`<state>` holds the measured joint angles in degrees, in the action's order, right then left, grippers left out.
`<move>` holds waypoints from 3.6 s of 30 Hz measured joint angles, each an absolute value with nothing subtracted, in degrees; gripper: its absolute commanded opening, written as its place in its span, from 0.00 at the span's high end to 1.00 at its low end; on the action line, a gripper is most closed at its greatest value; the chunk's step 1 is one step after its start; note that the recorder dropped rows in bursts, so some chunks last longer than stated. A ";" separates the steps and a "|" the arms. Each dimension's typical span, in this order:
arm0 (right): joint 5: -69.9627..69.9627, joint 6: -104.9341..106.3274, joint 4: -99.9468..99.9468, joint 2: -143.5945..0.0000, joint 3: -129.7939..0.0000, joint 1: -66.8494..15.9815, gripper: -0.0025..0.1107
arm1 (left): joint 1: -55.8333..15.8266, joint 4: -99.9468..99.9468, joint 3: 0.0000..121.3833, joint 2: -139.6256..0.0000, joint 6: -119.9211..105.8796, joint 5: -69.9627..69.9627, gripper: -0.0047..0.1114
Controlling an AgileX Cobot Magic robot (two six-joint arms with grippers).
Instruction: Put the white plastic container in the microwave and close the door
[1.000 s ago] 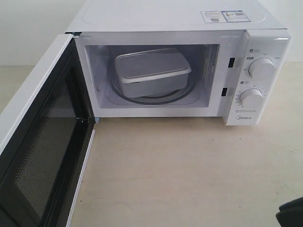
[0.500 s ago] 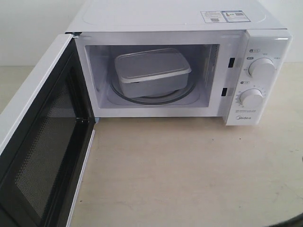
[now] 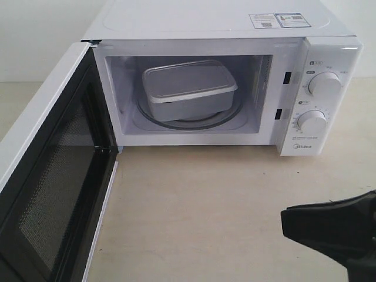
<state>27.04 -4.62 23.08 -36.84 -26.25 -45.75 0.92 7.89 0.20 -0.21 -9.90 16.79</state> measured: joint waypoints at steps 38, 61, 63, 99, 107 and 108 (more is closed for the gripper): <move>1.14 0.00 21.43 -9.95 -3.82 4.65 0.98 | 0.92 7.89 0.20 -0.21 -9.90 16.79 0.92; 14.07 -24.20 -2.60 -0.98 -0.01 4.65 0.98 | 0.92 7.89 0.20 -0.21 -9.90 16.79 0.92; 16.46 -21.06 -2.60 -0.47 -0.01 4.65 0.98 | 0.92 7.89 0.20 -0.21 -9.90 16.79 0.92; 19.84 -3.15 -2.49 -0.29 -0.01 2.90 0.98 | 0.92 7.89 0.20 -0.21 -9.90 16.79 0.92; 19.84 -3.15 -2.23 -0.29 -0.01 2.90 0.98 | 0.92 6.24 0.20 -0.21 -11.49 17.03 0.92; 19.84 -3.15 -2.20 -0.29 -0.01 2.90 0.98 | 0.92 6.15 0.20 -0.21 -11.61 17.03 0.92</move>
